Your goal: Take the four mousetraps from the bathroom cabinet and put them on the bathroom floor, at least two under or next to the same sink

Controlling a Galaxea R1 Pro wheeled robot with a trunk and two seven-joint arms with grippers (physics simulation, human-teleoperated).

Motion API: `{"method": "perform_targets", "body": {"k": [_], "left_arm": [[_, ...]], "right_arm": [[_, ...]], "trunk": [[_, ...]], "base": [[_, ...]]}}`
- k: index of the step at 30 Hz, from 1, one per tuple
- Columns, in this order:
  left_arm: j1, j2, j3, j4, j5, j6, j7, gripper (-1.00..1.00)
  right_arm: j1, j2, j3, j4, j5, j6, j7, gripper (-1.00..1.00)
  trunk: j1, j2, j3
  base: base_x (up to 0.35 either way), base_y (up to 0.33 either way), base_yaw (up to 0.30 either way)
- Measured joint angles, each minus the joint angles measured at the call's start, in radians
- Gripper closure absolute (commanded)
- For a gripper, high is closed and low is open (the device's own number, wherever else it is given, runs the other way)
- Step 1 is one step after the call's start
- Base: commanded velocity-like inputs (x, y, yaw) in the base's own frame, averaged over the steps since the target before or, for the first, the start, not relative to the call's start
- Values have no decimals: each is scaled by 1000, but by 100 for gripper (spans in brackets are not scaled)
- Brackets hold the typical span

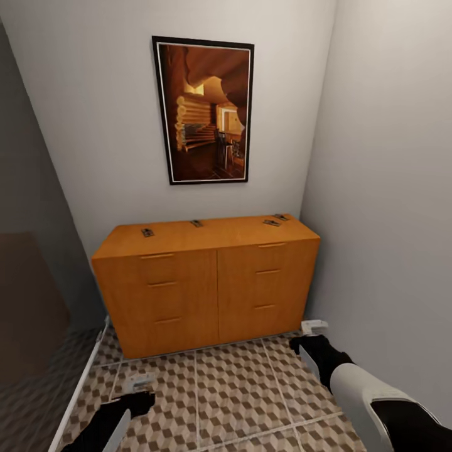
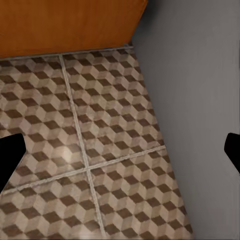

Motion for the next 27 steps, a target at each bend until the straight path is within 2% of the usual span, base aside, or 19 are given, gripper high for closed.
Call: {"method": "perform_targets", "body": {"k": [1, 3, 4, 5, 8, 9, 11, 13, 17, 20, 22, 24, 27], "left_arm": [[0, -1, 0, -38, 0, 46, 0, -100], [0, -5, -1, -208, 0, 210, -1, -100], [0, -5, -1, -258, 0, 248, -1, -100], [0, -6, -2, -345, -1, 314, 0, -100], [0, -13, -2, -507, -2, 441, 0, -100], [-5, -20, -2, -559, -2, 495, 1, -100], [-24, -29, -2, -608, -3, 546, 2, -100], [-40, -32, -2, -626, -3, 567, 2, -100], [-97, -38, -2, -650, -1, 593, 2, -100], [-145, -40, -2, -654, 0, 599, 2, -100], [-222, -41, -2, -654, 0, 604, 2, -100], [-268, -41, -1, -650, 1, 606, 2, -100], [-385, -42, 0, -611, 1, 607, 2, -100]], "right_arm": [[-11, 0, 0, -17, -2, 34, 9, -100], [-22, -2, 0, -62, -3, 93, 32, -100], [-24, -3, 0, -83, -4, 119, 42, -100], [-27, -8, 0, -131, -4, 175, 66, -100], [-30, -20, 0, -254, -4, 309, 124, -100], [-31, -27, 1, -322, -3, 369, 151, -100], [-30, -37, 2, -433, -3, 450, 182, -100], [-27, -42, 3, -510, -4, 502, 195, -100], [-23, -49, 4, -715, -3, 656, 213, -100], [-22, -51, 5, -817, -3, 694, 216, -100], [-21, -51, 7, -933, -1, 718, 218, -100], [-25, -50, 8, -975, -1, 724, 216, -100], [-49, -49, 8, -1020, 4, 732, 212, -100]], "trunk": [[0, 0, 0], [0, 0, 0], [0, 0, 0], [0, 0, 0], [0, 0, 0], [0, 0, 0], [0, 0, 0], [0, 0, 0], [0, 0, 0], [0, 0, 0], [0, 0, 0], [0, 0, 0], [0, 0, 0]], "base": [[111, 0, 0], [64, 0, 0], [36, 0, 0], [29, 0, 0], [14, 0, 0], [8, 0, 0], [4, 0, 0], [3, 0, 0], [1, 0, 0], [0, 0, 0], [0, 0, 0], [0, 0, 0], [0, 0, 0]]}}
